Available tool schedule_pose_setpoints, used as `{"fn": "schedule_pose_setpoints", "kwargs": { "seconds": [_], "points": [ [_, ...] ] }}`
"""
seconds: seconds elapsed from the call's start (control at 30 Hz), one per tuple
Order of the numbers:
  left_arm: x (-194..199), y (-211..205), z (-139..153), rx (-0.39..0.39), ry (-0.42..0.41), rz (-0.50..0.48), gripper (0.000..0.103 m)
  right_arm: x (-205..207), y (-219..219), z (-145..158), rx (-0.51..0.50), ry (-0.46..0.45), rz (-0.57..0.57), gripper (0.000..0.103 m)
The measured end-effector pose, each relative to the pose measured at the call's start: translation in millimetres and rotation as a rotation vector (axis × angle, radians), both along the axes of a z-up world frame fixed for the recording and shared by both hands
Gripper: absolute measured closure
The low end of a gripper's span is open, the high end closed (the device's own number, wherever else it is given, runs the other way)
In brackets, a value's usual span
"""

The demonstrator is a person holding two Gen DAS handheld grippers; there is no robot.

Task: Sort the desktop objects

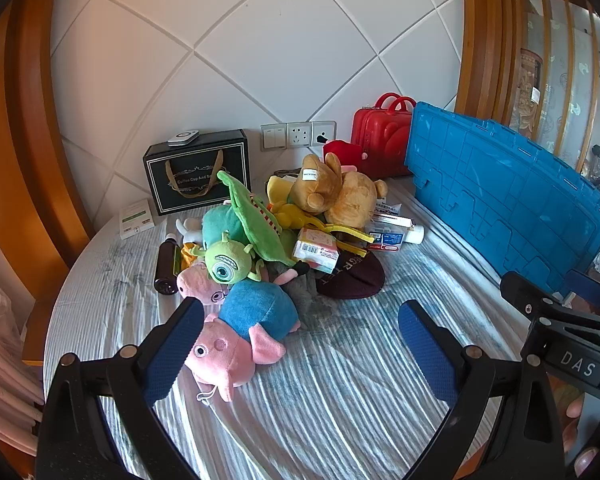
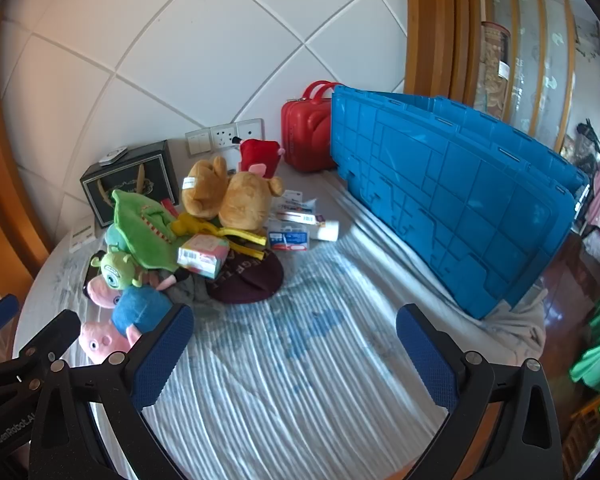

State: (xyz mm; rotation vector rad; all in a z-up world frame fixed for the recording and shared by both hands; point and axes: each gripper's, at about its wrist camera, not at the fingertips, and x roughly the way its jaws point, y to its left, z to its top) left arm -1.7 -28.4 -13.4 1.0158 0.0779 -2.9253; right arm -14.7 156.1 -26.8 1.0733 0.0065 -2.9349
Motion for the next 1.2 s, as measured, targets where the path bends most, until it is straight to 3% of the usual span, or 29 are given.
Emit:
{"fn": "schedule_pose_setpoints", "kwargs": {
  "seconds": [1.2],
  "points": [
    [1.6, -8.7, -0.3, 0.020, 0.004, 0.002, 0.004, 0.6, -1.9, -0.9, -0.009, 0.000, -0.006, 0.000]
  ]
}}
